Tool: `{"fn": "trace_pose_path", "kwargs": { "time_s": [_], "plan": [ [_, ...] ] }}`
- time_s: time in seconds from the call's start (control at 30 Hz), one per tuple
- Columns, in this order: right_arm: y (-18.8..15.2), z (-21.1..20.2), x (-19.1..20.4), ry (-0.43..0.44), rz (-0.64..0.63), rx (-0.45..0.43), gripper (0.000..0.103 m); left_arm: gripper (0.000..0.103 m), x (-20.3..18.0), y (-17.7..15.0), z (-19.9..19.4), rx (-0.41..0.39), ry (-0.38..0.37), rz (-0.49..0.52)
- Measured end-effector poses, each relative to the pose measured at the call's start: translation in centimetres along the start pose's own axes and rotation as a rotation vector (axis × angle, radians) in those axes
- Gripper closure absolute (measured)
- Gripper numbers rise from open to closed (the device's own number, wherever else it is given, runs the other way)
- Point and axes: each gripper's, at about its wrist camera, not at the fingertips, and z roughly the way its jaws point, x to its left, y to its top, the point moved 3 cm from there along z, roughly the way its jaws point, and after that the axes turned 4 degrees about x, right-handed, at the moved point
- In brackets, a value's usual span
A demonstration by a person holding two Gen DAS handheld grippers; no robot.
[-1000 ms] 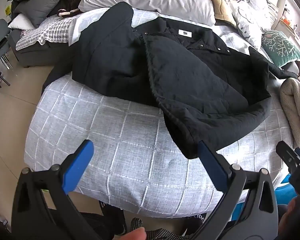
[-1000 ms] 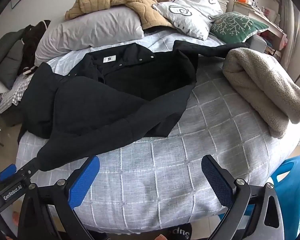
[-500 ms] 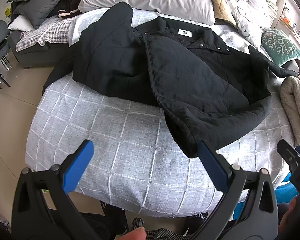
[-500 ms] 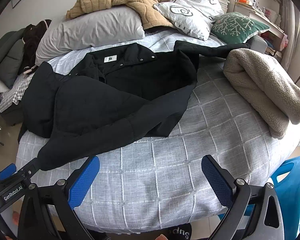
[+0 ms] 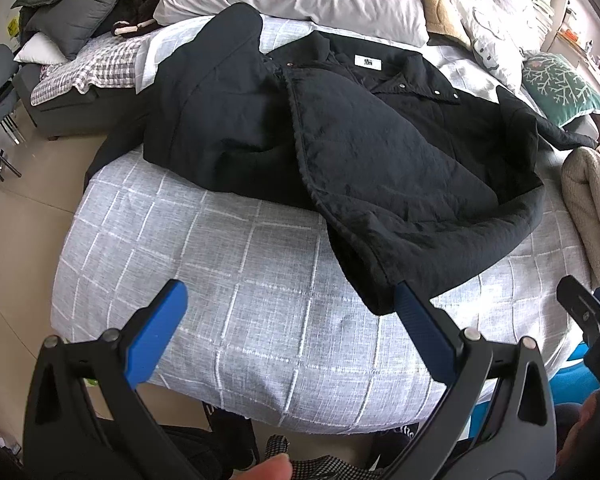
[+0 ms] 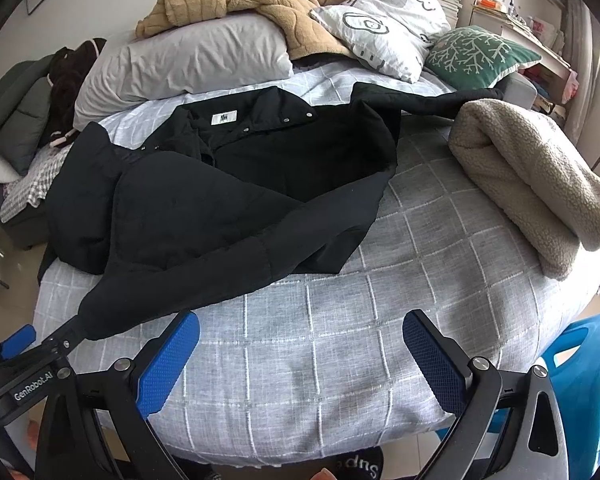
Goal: Fold large clothes
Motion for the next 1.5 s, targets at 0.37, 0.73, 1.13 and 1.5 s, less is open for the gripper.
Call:
{"fn": "trace_pose_path", "kwargs": {
  "time_s": [0.37,0.73,1.13,1.5],
  "plan": [
    [-0.1,0.13,0.26,-0.003,-0.007,0.004,0.0,0.0,-0.17,0.09,0.04,0.001,0.004,0.005],
    [-0.09,0.19,0.4,-0.004,-0.013,0.004,0.0,0.0,-0.19,0.17,0.04,-0.001,0.007,0.007],
    [-0.11,0.15,0.34,-0.007,-0.013,0.002,0.0,0.0,0.05,0.33,-0.08,-0.004,0.01,0.005],
    [-0.11,0.23,0.35,-0.025,-0.018,-0.003,0.0,0.0,0.24,0.37,-0.28,-0.021,0.029,0.018]
  ]
}}
